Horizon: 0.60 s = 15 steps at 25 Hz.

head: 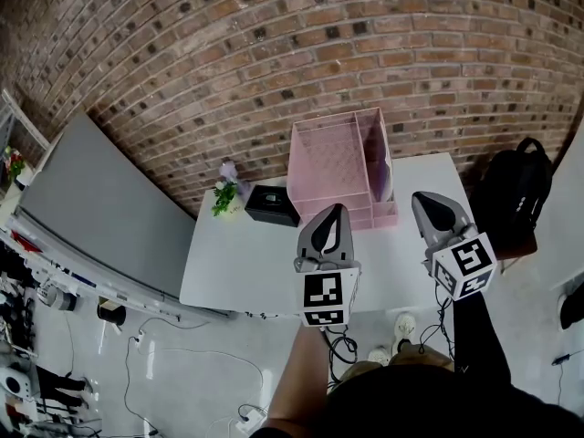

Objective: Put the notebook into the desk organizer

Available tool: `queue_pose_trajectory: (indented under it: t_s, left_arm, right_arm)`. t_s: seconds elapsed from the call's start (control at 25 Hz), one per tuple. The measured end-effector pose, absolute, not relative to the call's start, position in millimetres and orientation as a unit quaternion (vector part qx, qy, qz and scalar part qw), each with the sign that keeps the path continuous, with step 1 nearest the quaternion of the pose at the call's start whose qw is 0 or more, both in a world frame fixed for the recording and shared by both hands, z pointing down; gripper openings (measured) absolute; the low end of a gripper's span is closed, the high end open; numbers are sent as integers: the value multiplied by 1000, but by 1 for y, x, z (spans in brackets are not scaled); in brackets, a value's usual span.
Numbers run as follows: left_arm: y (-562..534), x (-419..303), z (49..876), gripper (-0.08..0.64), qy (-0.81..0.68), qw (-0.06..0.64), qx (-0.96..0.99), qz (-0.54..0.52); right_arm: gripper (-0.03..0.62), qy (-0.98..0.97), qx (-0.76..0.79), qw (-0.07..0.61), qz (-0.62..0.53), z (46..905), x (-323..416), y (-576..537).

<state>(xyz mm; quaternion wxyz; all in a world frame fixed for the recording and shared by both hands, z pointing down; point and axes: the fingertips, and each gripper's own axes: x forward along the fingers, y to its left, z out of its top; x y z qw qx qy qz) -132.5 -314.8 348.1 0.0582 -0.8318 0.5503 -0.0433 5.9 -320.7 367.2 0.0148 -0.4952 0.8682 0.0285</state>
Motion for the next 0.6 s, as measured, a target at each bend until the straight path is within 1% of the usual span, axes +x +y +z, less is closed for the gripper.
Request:
queue_pose_trajectory:
  t_s: [0.6]
  left_arm:
    - [-315,-139,353,9,550,61,-831,-53]
  right_arm:
    - [-2,868,-496,18,18,371,-3,-321]
